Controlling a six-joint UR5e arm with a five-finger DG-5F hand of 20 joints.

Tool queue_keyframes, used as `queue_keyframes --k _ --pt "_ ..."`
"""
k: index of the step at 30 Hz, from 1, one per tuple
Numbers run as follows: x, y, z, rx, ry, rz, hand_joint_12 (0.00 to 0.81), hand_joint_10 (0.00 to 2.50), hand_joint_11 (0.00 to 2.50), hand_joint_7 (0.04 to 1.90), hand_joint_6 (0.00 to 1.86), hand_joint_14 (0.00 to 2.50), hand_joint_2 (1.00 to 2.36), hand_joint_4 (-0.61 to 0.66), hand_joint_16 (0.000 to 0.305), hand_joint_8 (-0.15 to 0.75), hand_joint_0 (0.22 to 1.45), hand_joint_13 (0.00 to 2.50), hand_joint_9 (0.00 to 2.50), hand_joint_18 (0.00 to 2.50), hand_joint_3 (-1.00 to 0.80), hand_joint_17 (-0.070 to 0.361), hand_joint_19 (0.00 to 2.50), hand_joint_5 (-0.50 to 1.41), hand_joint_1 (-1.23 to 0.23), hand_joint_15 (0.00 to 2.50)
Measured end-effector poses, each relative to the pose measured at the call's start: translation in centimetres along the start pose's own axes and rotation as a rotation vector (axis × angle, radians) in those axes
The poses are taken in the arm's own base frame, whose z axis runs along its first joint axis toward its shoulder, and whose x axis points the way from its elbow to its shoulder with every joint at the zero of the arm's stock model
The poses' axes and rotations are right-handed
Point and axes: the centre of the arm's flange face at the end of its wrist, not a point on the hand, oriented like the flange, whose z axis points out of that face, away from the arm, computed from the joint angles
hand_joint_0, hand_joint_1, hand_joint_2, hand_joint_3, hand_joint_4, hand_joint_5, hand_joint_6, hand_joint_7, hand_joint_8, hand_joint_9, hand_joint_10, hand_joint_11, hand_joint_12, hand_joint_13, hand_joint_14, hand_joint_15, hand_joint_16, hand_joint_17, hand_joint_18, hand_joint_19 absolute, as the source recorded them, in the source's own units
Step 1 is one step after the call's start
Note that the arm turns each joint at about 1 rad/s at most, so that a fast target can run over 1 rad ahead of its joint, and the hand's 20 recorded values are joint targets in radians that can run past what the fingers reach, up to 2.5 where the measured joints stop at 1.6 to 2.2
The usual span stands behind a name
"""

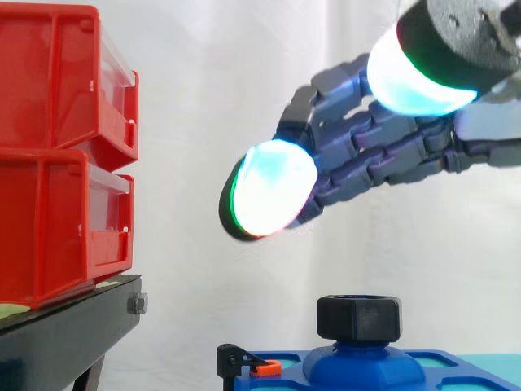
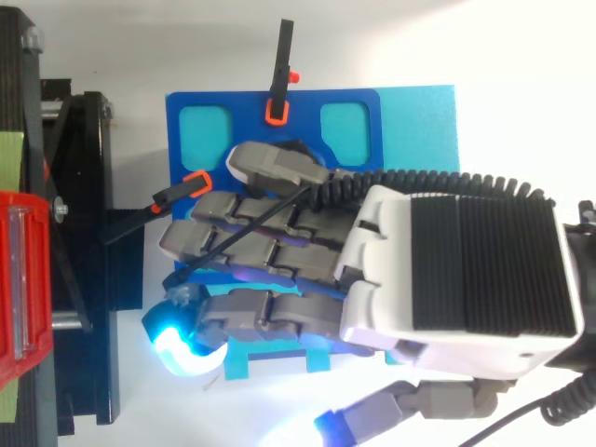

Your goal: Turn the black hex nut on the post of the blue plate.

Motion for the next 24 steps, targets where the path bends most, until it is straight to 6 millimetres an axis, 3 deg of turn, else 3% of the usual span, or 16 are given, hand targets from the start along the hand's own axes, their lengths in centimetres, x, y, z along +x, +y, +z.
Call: queue_keyframes --k 8,24 --pt "0.1 -1.3 0.0 0.010 0.030 -0.032 0.352 0.00 0.00 0.78 0.50 0.00 1.00 0.14 0.061 0.213 0.47 0.12 0.16 0.00 -0.50 0.138 0.02 -0.22 -0.38 0.03" --pt "-1.8 -4.8 0.1 0.005 0.047 -0.149 0.356 0.00 0.00 0.77 0.50 0.00 1.00 0.14 0.061 0.219 0.47 0.16 0.20 0.00 -0.50 0.138 0.02 -0.21 -0.40 0.01"
